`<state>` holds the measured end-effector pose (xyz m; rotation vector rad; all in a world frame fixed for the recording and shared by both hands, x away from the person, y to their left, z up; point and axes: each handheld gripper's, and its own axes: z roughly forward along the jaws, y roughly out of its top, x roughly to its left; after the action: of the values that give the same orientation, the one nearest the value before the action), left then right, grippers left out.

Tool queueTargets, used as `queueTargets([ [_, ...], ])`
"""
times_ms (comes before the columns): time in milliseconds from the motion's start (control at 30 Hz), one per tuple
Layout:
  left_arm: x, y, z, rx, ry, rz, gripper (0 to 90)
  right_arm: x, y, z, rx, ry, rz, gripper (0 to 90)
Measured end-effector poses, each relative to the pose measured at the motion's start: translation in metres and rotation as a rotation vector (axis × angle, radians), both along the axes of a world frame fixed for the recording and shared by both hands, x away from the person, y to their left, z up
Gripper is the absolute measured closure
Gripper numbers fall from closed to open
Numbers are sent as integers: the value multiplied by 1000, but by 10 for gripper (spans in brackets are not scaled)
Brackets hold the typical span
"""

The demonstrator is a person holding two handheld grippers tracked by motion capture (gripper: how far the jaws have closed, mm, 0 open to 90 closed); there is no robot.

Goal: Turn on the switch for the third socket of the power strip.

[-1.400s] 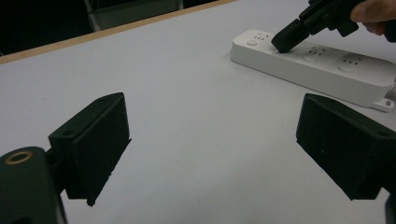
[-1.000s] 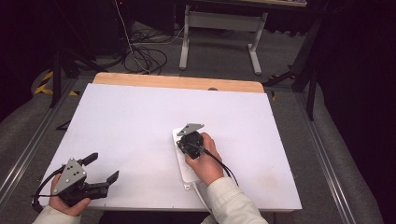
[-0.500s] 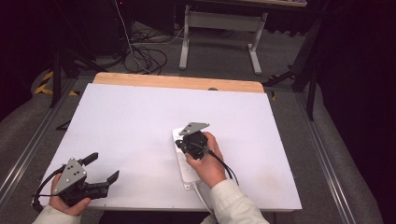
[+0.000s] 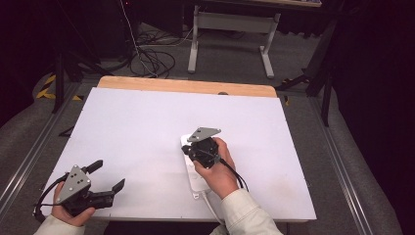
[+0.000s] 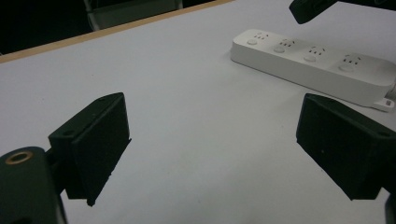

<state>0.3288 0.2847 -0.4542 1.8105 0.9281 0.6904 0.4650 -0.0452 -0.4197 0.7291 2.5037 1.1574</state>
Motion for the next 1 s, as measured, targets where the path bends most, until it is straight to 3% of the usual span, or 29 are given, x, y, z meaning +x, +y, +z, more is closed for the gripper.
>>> queueTargets([
  [333, 0, 0, 0, 1, 0, -1, 101, -5, -3, 7, 21, -8, 1, 856],
  [667, 0, 0, 0, 3, -4, 4, 101, -12, -15, 17, 75, -34, -2, 599],
  [1000, 0, 0, 1, 6, -3, 3, 101, -21, -35, 27, 115, -61, -17, 460],
])
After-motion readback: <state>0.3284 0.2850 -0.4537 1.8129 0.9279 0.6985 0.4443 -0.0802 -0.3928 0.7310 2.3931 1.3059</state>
